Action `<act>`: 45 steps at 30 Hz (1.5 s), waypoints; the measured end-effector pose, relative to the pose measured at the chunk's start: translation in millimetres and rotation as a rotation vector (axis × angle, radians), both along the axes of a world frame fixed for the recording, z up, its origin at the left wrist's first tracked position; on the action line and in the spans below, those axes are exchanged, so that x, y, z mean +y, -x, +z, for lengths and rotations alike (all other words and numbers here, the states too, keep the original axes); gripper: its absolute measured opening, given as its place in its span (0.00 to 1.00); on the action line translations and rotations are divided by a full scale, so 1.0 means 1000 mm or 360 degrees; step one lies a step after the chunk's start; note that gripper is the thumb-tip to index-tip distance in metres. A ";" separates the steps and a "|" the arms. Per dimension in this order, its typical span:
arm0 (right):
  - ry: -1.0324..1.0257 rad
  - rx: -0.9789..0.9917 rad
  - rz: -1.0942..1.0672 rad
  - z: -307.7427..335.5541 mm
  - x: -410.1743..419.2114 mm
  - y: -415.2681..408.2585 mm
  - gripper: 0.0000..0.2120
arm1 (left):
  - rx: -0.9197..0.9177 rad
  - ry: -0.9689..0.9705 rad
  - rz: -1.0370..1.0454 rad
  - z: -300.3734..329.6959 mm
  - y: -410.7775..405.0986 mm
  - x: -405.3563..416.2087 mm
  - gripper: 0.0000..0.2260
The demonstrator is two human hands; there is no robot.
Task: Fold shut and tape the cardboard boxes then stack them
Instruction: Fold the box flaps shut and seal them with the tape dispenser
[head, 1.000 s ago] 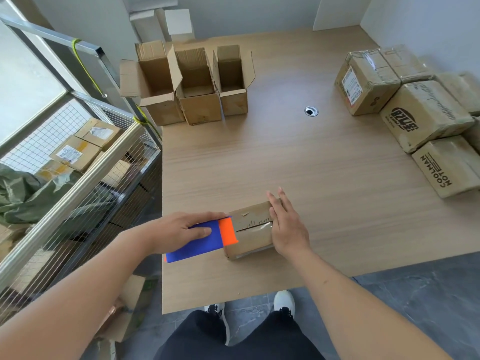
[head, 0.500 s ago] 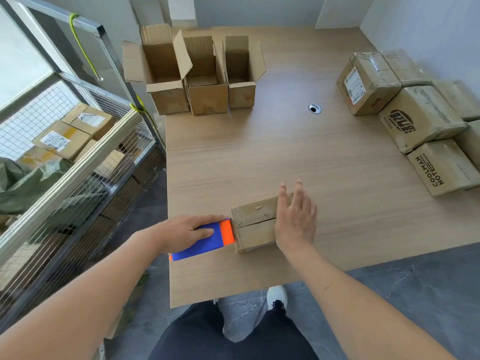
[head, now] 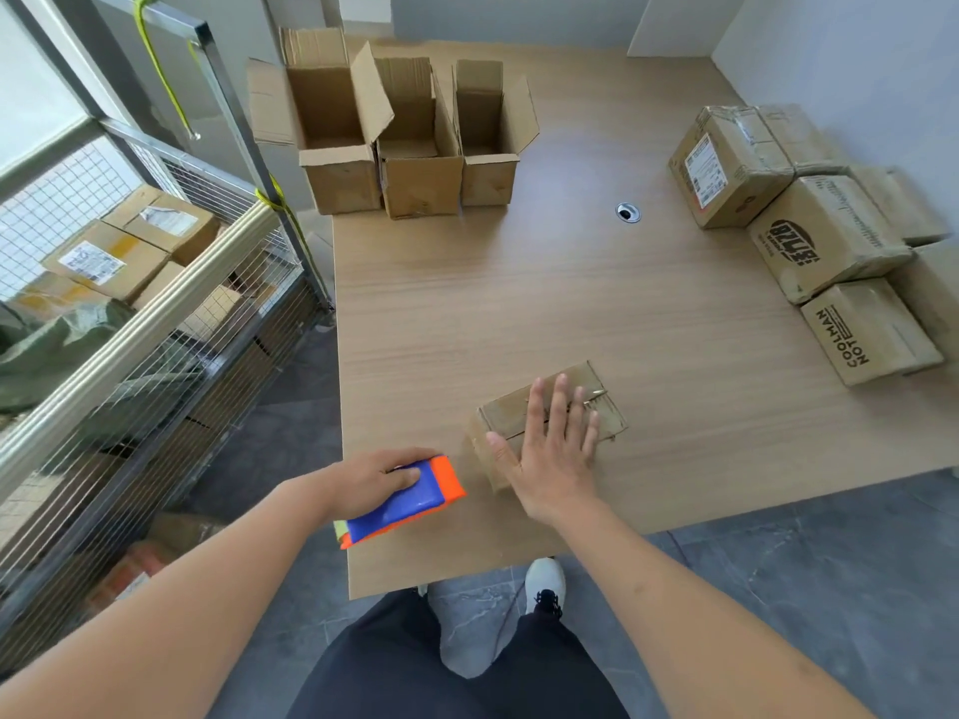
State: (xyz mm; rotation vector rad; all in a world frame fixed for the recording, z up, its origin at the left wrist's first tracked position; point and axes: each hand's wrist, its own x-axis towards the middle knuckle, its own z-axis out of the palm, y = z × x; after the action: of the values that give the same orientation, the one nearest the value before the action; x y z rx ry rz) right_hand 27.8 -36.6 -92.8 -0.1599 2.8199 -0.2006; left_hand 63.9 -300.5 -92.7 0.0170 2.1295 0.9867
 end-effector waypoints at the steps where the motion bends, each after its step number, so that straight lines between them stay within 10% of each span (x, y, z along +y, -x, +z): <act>1: -0.0004 -0.0013 0.0034 0.001 0.003 0.004 0.46 | 0.0015 -0.0018 0.0019 0.001 -0.003 -0.004 0.20; 11: -0.0121 -0.0074 0.0392 0.030 0.007 0.033 0.47 | 0.0386 -0.0083 -0.0046 0.041 -0.001 -0.015 0.27; 21: 0.0451 -0.0231 0.1052 0.040 0.017 0.068 0.36 | 0.0604 -0.0024 0.0059 0.057 -0.021 0.008 0.30; 27: 0.1768 -0.0806 0.0283 0.069 0.025 0.048 0.13 | 0.0830 -0.0024 0.0073 0.078 -0.025 0.039 0.34; 45: 0.1942 -0.1042 0.0418 0.114 0.076 0.066 0.10 | 0.1270 0.0045 0.0047 0.121 -0.017 0.088 0.41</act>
State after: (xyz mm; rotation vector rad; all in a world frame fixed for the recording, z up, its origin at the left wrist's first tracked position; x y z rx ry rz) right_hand -38.2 39.4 21.2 -0.5761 1.6695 -1.5327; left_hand 80.6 -212.5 28.5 0.4310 2.8636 1.0768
